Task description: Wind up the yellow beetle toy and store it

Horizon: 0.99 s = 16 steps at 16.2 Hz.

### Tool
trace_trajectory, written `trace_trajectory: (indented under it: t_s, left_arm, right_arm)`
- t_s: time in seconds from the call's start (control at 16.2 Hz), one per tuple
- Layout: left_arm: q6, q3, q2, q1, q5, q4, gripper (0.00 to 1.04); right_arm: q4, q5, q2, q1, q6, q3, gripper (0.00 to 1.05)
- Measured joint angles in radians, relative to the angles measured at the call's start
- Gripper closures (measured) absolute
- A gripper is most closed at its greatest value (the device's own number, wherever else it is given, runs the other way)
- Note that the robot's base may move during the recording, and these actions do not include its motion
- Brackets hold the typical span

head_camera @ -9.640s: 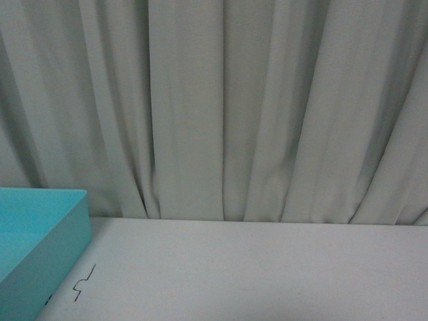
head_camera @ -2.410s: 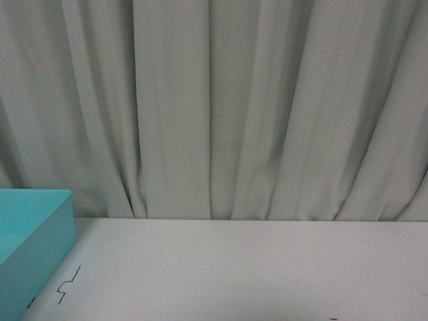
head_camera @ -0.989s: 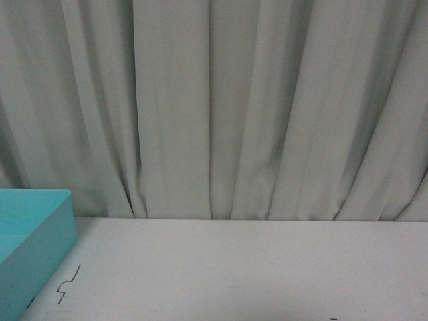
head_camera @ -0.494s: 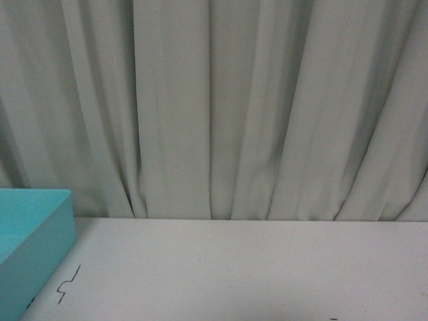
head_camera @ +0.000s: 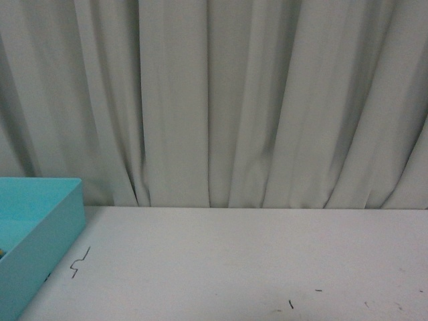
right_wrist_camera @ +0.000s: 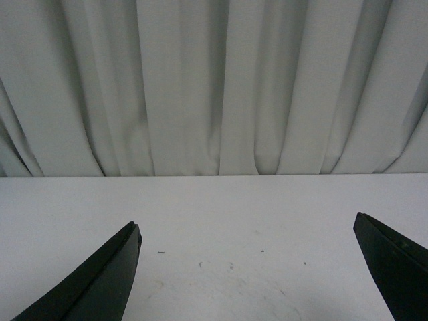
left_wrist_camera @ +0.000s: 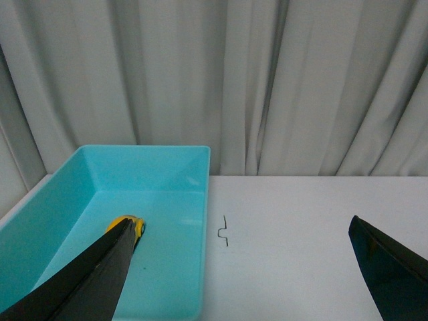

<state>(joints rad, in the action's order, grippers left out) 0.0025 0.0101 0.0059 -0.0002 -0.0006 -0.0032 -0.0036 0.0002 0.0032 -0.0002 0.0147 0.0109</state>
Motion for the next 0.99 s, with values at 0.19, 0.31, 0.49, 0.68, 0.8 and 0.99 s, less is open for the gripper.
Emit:
trace_trajectory:
  t_s: [0.19,0.31,0.49,0.68,0.8,0.99]
  left_arm:
    - [0.000,0.000,0.000,0.000,0.000,0.001,0.07]
    - [0.000,0.000,0.000,0.000,0.000,0.000,0.07]
    - [0.000,0.000,0.000,0.000,0.000,0.000,0.07]
    - [0.000,0.000,0.000,0.000,0.000,0.001,0.07]
    - [0.000,0.000,0.000,0.000,0.000,0.000,0.07]
    - [0.000,0.000,0.000,0.000,0.000,0.000,0.07]
  right_arm:
    - [0.003,0.000,0.000,0.000,0.000,0.000,0.07]
    - [-0.001,0.000,0.000,0.000,0.000,0.000,0.07]
    - [-0.002,0.000,0.000,0.000,0.000,0.000,0.07]
    - [0.001,0.000,0.000,0.000,0.000,0.000,0.07]
    - [-0.002,0.000,0.000,0.000,0.000,0.000,0.07]
    - [0.000,0.000,0.000,0.000,0.000,0.000,0.07]
